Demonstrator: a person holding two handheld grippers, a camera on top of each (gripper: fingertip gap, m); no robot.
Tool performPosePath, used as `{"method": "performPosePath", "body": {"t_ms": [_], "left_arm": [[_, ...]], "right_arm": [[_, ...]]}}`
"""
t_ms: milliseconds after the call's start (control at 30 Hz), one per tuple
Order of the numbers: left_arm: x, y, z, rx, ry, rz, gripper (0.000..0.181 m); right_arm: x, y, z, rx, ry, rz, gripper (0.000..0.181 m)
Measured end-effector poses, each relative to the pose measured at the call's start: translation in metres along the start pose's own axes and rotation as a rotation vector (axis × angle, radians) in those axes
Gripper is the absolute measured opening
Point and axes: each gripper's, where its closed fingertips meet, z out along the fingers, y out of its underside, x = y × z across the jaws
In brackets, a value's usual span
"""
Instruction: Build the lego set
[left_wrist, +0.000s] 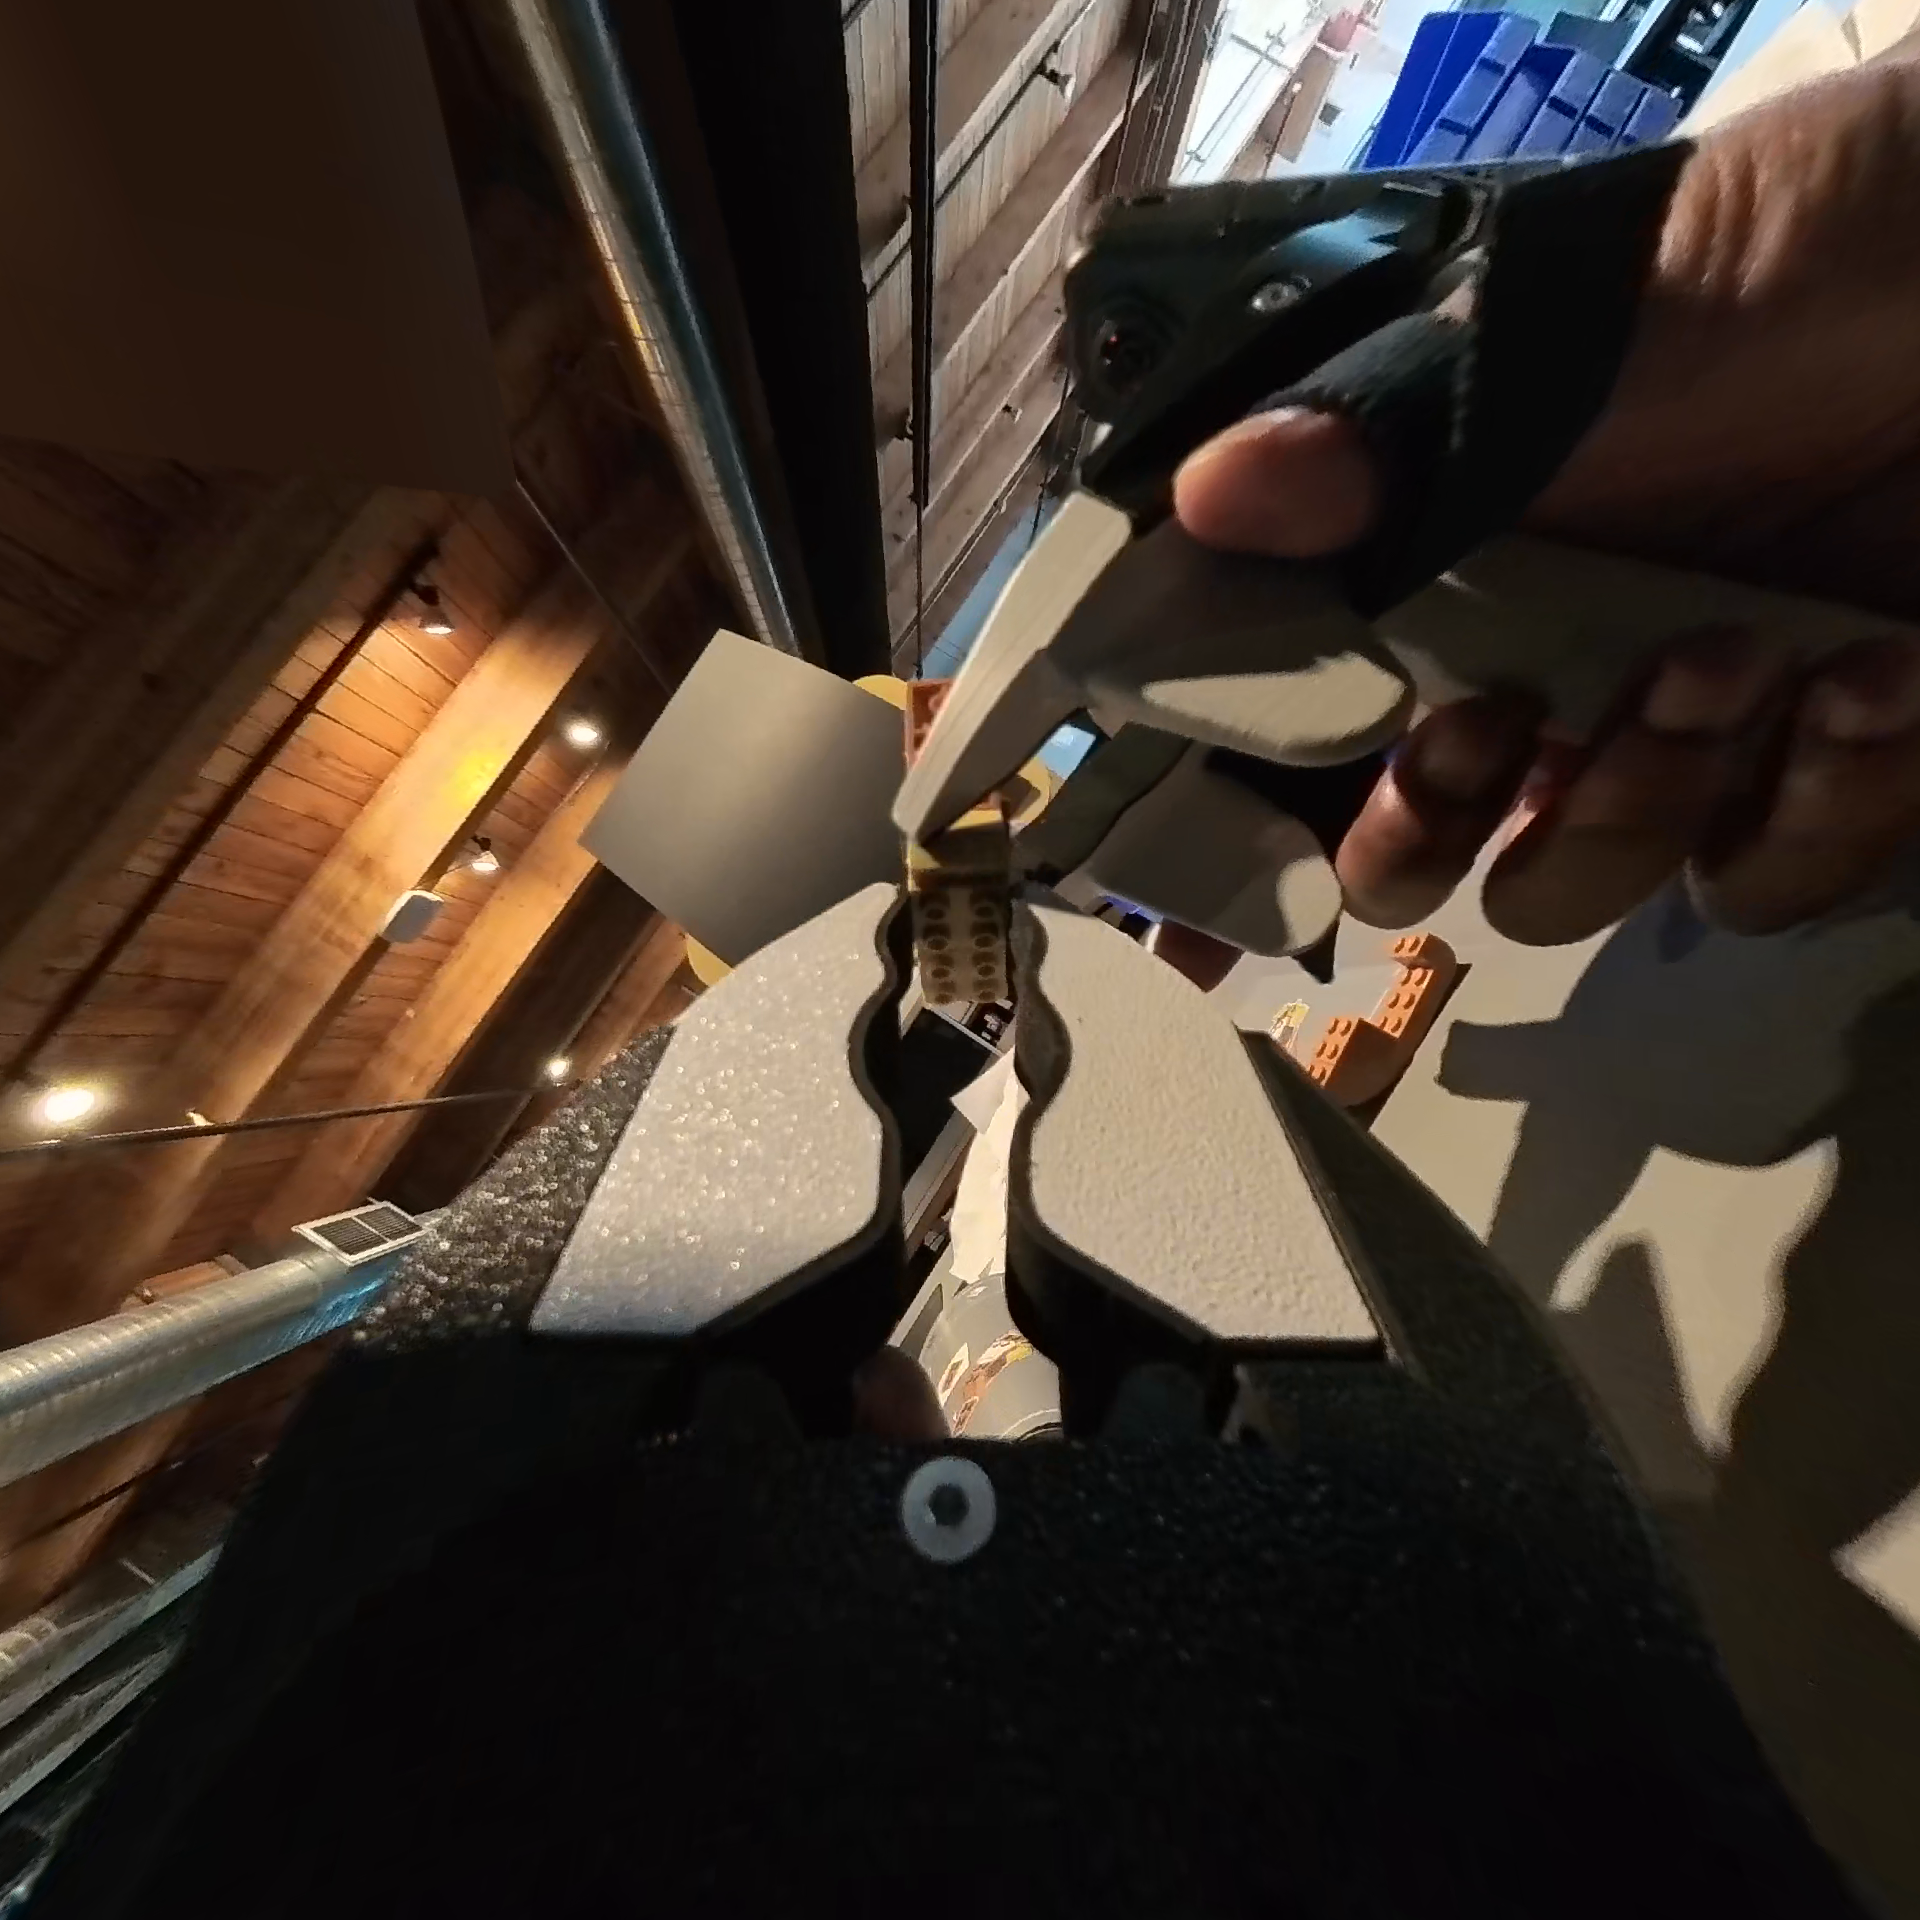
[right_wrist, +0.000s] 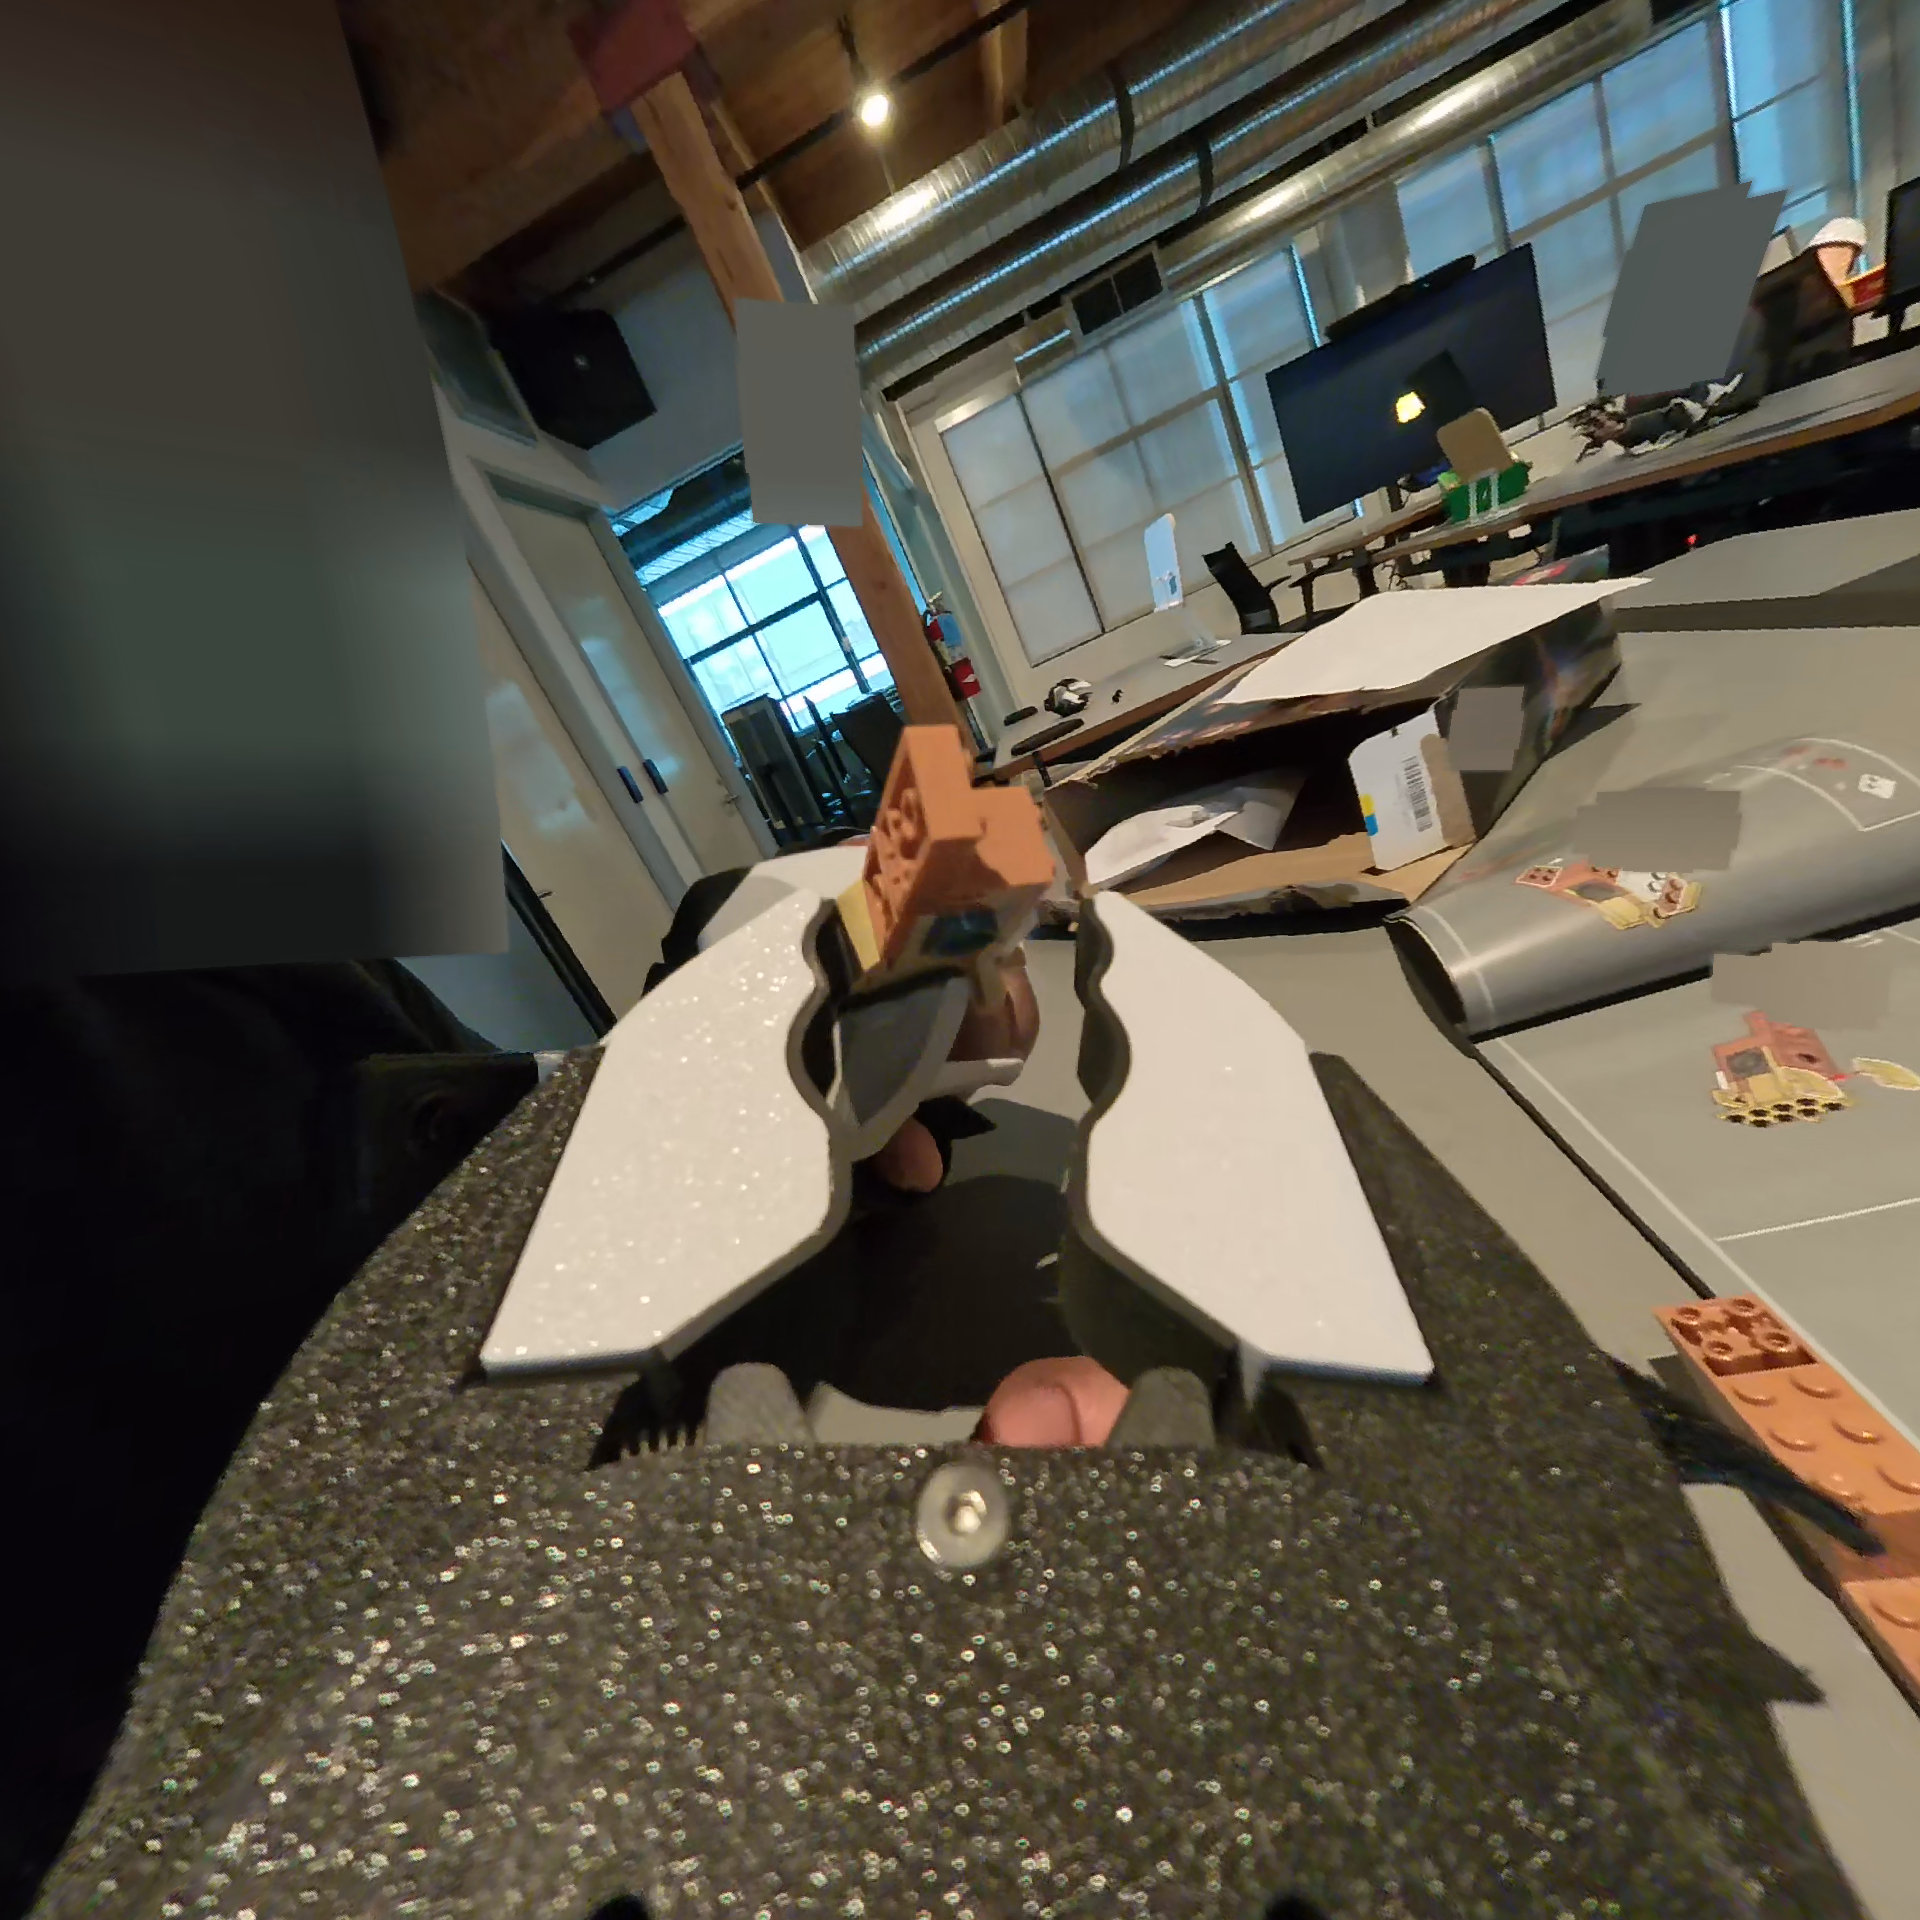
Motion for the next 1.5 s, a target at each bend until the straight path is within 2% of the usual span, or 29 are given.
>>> {"method": "performPosePath", "body": {"t_ms": [367, 833, 967, 1033, 1100, 1200, 1300, 1500], "left_arm": [[-0.003, -0.01, -0.006, 0.055, -0.012, 0.005, 0.016], [-0.001, -0.011, -0.009, 0.061, -0.008, 0.043, 0.016], [0.002, -0.007, -0.008, 0.044, 0.013, 0.043, 0.016], [0.004, -0.008, -0.009, 0.055, 0.028, 0.054, 0.016], [0.007, -0.006, -0.01, 0.052, 0.047, 0.071, 0.016], [0.012, -0.002, -0.013, 0.057, 0.093, 0.108, 0.016], [0.027, 0.004, -0.018, 0.069, 0.195, 0.152, 0.016], [0.04, 0.005, -0.024, 0.097, 0.286, 0.162, 0.017]], "right_arm": [[-0.015, 0.001, 0.003, 0.039, -0.114, 0.035, 0.033], [-0.019, 0.006, 0.001, 0.006, -0.143, 0.079, 0.031], [-0.014, 0.009, 0.001, -0.047, -0.119, 0.069, 0.035], [-0.009, 0.011, -0.001, -0.095, -0.086, 0.029, 0.049], [-0.001, 0.018, -0.008, -0.171, -0.05, -0.049, 0.056], [0.009, 0.02, -0.017, -0.281, 0.027, -0.22, 0.058], [0.005, 0.026, -0.017, -0.352, 0.023, -0.305, 0.052], [0.001, 0.04, -0.017, -0.409, -0.022, -0.285, 0.039]]}}
